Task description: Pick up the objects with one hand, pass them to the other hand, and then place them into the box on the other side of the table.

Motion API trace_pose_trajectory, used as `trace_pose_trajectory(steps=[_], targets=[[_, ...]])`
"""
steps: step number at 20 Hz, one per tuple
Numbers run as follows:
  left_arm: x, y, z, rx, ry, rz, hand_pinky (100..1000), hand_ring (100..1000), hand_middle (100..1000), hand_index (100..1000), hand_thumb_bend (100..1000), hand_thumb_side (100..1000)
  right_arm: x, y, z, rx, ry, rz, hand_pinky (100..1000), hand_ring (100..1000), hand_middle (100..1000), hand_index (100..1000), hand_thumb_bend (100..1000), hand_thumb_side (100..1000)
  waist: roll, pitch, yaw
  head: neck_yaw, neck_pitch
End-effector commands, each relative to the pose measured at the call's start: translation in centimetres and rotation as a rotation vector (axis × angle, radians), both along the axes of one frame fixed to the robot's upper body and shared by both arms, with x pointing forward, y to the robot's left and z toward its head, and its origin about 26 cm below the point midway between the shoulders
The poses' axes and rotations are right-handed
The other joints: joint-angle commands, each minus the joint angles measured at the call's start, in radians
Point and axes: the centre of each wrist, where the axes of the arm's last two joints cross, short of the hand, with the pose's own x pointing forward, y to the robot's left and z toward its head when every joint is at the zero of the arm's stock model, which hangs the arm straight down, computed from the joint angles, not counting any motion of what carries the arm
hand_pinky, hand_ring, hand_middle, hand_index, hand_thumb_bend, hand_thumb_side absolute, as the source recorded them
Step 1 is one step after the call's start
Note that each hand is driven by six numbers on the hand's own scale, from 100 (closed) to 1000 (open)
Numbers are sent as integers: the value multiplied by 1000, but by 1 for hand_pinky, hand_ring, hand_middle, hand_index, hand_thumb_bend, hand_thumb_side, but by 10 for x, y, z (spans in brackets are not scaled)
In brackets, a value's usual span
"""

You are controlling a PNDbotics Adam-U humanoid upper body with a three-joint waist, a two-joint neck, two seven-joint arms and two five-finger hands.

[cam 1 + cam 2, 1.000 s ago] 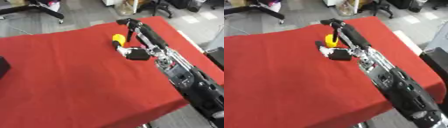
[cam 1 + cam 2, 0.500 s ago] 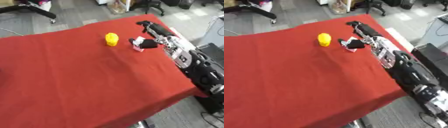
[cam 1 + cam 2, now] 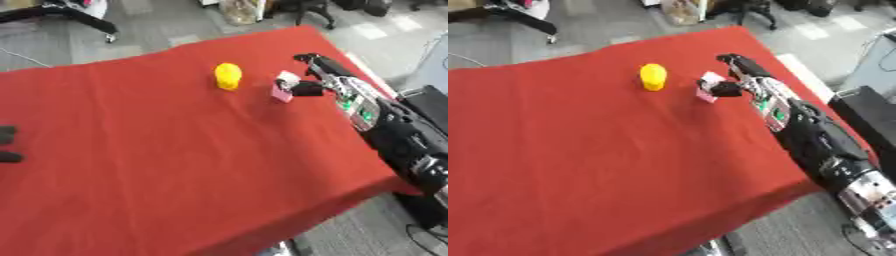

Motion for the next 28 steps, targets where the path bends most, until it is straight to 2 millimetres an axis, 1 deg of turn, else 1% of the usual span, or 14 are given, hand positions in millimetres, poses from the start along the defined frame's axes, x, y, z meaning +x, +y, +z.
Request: trace_pose_trajectory(steps=[1,5,9,16,20,21,22,23,24,25,26,27,28], targets=[[-2,-2,7,3,-20,-17,756,888,720,842,100,758,4,-10,9,-9,-9,-23,925,794,921,961,376,712,-1,-8,2,-1,-2],[-2,-4,6,0,-14,-21,756,887,720,844,100,763,5,-14,1,-2,22,-42,920,796,907,955,370,712,1,-6,8,-4,-2],[-2,-5,6,-1,-14,-25,757,887,720,845,100,766,5,-17,-4,5,33,-58,903,749,850,932,354,709,3,-4,10,-6,-2],[-2,-6,6,3,-10,-28,757,888,721,846,100,773,3,-17,-15,22,26,-85,889,700,801,902,339,705,7,-1,10,-8,-2],[-2,-7,6,4,-11,-32,757,887,721,847,100,775,3,-17,-17,25,2,-95,875,614,739,856,318,684,8,1,10,-13,-2],[-2,-7,6,5,-11,-33,757,887,721,848,100,776,4,-16,-17,23,-14,-100,866,557,683,811,299,658,8,2,10,-14,-2],[-2,-8,6,5,-10,-33,757,887,721,848,100,777,4,-16,-17,22,-32,-105,861,528,651,782,284,642,8,2,11,-15,-2],[-2,-8,6,6,-9,-33,757,887,721,848,100,779,4,-15,-17,21,-53,-109,853,483,611,706,255,604,8,2,11,-17,-2],[-2,-8,6,6,-8,-32,757,887,721,848,100,779,3,-15,-17,19,-73,-113,850,469,600,677,246,592,8,2,11,-18,-2],[-2,-8,6,7,-7,-32,757,887,720,848,100,780,3,-14,-17,18,-97,-115,841,415,569,565,206,540,8,2,11,-19,-2],[-2,-8,6,7,-7,-32,757,887,720,848,100,780,3,-13,-16,19,-123,-115,838,399,559,530,185,520,8,2,11,-20,-2],[-2,-8,6,7,-6,-31,757,887,720,848,100,780,3,-11,-14,23,-149,-109,834,378,547,465,122,472,8,2,11,-21,-2],[-2,-8,6,8,-5,-30,756,887,720,847,100,782,3,-8,-12,30,-173,-100,832,370,543,437,104,454,8,2,11,-21,-2]])
